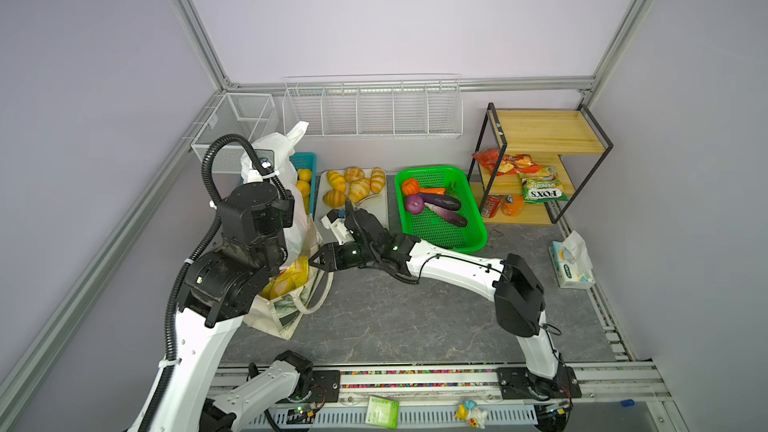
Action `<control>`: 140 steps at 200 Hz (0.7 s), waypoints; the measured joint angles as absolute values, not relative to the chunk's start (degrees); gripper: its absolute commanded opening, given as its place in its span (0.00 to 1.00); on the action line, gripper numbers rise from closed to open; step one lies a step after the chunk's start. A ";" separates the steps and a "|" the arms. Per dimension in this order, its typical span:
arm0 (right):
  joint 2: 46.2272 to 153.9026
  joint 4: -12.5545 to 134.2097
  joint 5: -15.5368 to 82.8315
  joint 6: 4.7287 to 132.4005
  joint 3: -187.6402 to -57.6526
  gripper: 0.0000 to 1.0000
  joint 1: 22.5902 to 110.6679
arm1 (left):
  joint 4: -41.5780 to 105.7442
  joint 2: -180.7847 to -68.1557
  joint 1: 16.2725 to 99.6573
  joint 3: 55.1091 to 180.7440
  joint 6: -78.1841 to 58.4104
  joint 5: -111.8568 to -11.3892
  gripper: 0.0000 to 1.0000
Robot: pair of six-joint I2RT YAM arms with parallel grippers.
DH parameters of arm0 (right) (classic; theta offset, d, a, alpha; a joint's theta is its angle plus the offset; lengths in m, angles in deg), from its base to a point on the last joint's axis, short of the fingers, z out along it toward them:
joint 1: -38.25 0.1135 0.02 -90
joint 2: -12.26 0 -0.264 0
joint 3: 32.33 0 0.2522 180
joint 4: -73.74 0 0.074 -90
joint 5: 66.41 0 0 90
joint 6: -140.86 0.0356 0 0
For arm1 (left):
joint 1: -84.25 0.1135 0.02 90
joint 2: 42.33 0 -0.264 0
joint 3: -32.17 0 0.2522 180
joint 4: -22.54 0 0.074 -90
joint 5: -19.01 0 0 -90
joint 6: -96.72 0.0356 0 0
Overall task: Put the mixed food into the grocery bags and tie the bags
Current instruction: 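Hold the tote handle with the right gripper while the left lowers the bag in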
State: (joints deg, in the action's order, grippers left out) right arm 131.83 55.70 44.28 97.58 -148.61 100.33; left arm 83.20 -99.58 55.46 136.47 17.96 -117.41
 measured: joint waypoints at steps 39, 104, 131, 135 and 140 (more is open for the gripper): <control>131.26 56.53 44.65 97.82 -147.28 0.08 100.27 | 83.96 -98.62 55.74 136.38 16.78 -113.06 0.00; 117.32 55.92 41.05 95.86 -132.83 0.07 99.85 | 84.97 -94.05 55.76 136.38 9.44 -87.38 0.00; 109.23 55.14 38.32 94.90 -125.47 0.07 98.71 | 84.22 -94.42 55.76 136.34 6.16 -77.15 0.00; 108.01 55.05 37.73 94.66 -124.33 0.07 98.39 | 84.01 -94.55 55.76 136.25 5.79 -76.29 0.00; 106.67 54.74 36.96 94.41 -123.13 0.07 97.97 | 83.59 -94.80 55.74 135.97 5.24 -74.70 0.00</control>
